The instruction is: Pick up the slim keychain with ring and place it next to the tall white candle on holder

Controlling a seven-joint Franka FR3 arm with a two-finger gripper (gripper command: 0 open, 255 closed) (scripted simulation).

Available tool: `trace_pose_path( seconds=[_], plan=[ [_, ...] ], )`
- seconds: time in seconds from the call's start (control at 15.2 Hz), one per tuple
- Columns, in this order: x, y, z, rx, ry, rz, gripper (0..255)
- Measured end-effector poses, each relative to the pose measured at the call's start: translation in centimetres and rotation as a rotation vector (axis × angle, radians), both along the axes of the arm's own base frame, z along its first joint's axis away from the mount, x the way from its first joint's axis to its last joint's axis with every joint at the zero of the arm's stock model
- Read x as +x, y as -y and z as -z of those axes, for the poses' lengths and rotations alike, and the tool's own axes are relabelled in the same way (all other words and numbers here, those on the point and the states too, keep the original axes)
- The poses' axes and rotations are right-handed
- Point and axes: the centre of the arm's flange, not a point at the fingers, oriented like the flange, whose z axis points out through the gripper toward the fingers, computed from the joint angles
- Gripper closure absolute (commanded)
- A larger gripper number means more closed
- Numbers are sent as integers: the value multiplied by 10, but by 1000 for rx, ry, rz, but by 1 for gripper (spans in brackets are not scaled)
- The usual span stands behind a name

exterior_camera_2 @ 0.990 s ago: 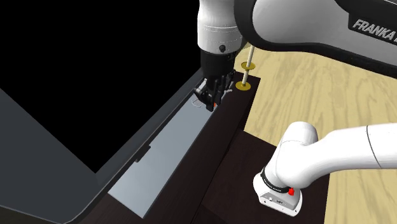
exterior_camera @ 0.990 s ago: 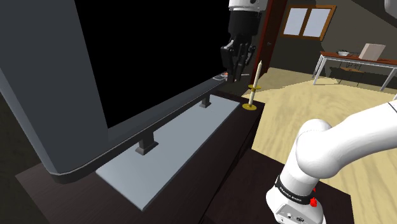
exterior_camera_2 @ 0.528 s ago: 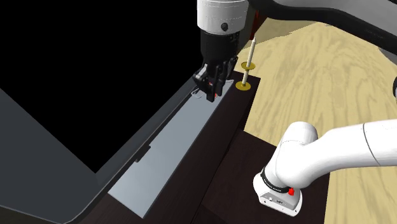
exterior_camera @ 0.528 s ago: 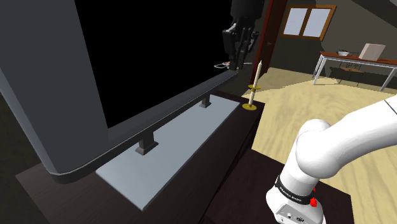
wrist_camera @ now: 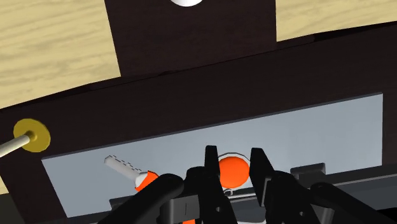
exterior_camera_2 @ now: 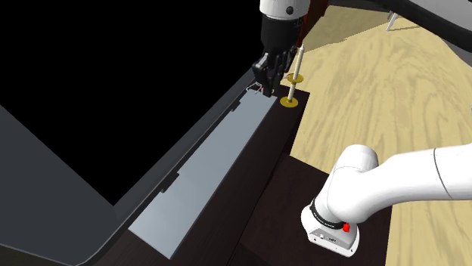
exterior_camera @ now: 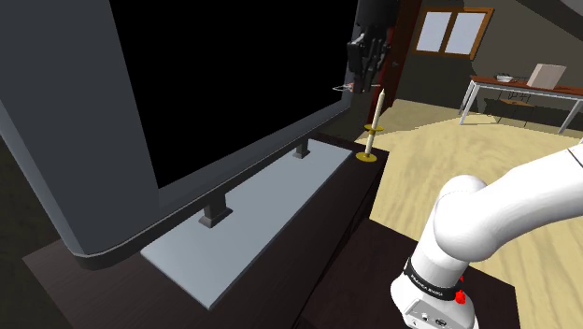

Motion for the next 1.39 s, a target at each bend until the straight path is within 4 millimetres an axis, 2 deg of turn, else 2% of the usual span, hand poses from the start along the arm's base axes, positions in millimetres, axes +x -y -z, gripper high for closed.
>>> trace_pose_path(
  seconds=[0.59,0.73,0.86,1.39],
  plan=[
    [6,116,-3,0,0,0,255],
    [7,139,2,0,0,-1,255],
    [6,171,-1,1,0,0,255],
    [15,276,-1,1,0,0,255]
  ],
)
